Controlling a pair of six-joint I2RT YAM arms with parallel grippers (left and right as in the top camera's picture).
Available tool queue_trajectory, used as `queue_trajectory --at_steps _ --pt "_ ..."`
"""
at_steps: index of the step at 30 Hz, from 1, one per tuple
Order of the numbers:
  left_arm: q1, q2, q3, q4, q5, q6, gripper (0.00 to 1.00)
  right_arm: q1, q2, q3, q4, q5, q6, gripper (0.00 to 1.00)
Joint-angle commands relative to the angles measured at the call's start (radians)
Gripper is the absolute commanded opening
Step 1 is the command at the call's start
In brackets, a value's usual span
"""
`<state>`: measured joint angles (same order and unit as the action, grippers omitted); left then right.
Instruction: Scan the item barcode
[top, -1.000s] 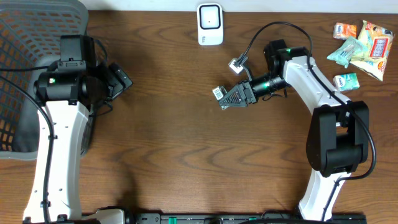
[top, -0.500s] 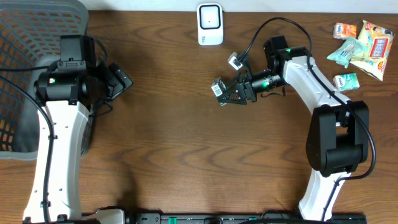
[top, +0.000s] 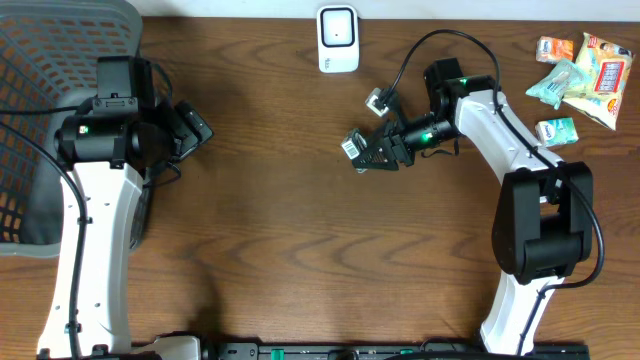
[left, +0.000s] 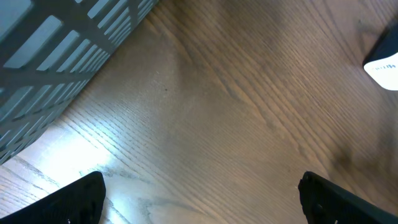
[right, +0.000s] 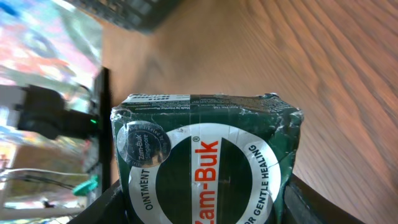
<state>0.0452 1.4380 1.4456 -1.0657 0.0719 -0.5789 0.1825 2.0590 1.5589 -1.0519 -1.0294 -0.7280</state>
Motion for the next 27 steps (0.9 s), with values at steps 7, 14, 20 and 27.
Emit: queue_trajectory --at_steps 7,14,20,27 --pt "0.005 0.001 -0.002 0.000 -0.013 -0.001 0.98 0.008 0.006 0.008 -0.010 0.471 0.149 0.63" --pt "0.005 0.001 -0.002 0.000 -0.013 -0.001 0.98 0.008 0.006 0.003 -0.006 0.534 0.196 0.98" --pt "0.005 0.000 -0.002 0.000 -0.013 -0.001 0.98 0.008 0.006 0.003 0.034 0.533 0.513 0.99" --pt "0.005 0.001 -0.002 0.000 -0.013 -0.001 0.98 0.014 0.006 0.003 0.005 0.428 1.053 0.82"
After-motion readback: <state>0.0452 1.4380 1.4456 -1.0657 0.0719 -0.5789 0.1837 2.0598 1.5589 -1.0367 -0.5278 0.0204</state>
